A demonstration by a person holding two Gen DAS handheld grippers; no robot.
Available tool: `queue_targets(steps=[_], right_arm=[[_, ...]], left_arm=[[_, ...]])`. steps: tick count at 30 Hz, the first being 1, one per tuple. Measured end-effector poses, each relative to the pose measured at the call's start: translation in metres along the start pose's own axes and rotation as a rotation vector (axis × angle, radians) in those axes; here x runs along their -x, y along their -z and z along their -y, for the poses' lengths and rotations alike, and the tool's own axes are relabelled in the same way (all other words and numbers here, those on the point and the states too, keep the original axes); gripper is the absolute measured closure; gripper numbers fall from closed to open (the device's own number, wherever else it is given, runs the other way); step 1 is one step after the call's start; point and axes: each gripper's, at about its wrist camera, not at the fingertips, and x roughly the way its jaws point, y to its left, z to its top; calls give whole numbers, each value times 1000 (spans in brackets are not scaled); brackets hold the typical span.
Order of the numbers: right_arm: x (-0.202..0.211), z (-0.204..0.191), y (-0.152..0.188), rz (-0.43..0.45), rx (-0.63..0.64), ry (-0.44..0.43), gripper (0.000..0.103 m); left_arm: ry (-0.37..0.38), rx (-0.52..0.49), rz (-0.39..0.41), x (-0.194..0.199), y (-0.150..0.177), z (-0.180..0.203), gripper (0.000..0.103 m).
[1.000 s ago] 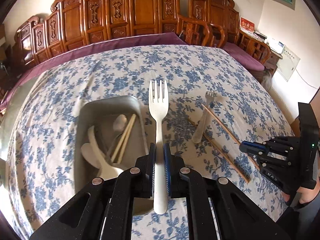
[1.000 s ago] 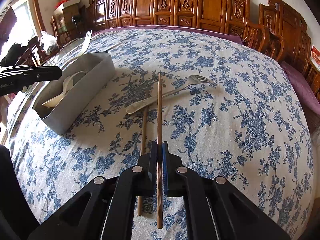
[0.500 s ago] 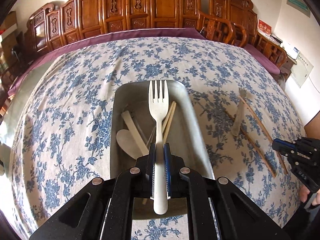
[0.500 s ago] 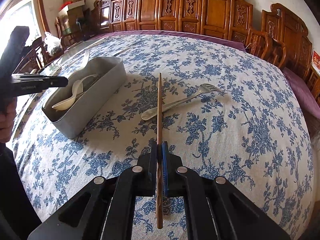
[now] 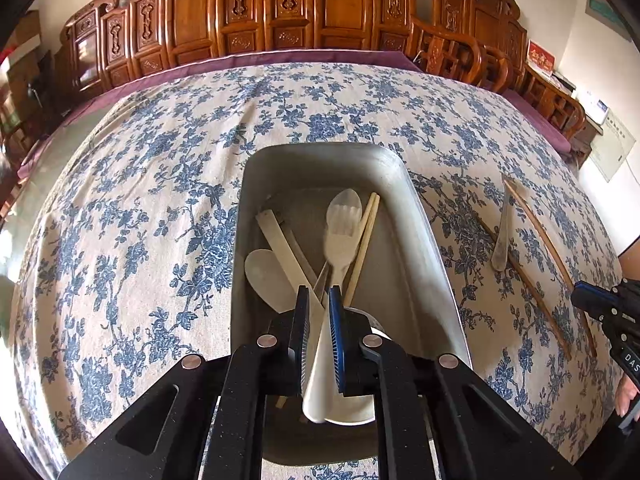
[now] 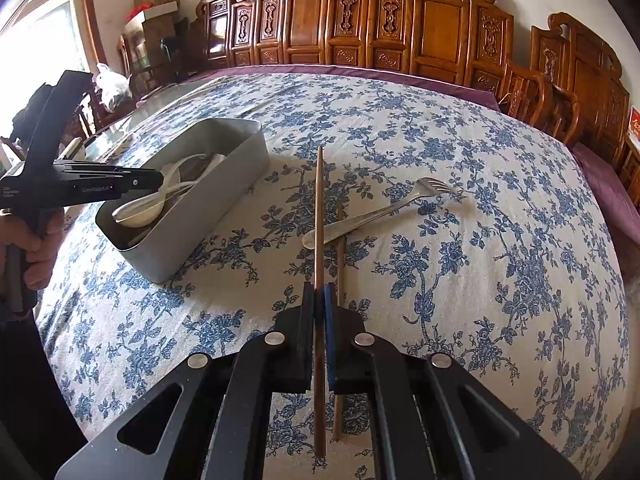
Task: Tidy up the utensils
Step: 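Carry the white plastic fork into the grey tray and open the left gripper, then lower the wooden chopstick into the tray and open the right gripper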
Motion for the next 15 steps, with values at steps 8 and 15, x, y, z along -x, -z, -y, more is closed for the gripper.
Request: queue_targets(steps=[8, 15], right_arm=[[15, -20, -14, 23, 35, 9, 97], [21, -43, -26, 31, 41, -9, 97]], left_arm=[[-7, 0, 75, 30, -3, -10, 64], [-34, 1, 129, 49, -6, -22, 27]])
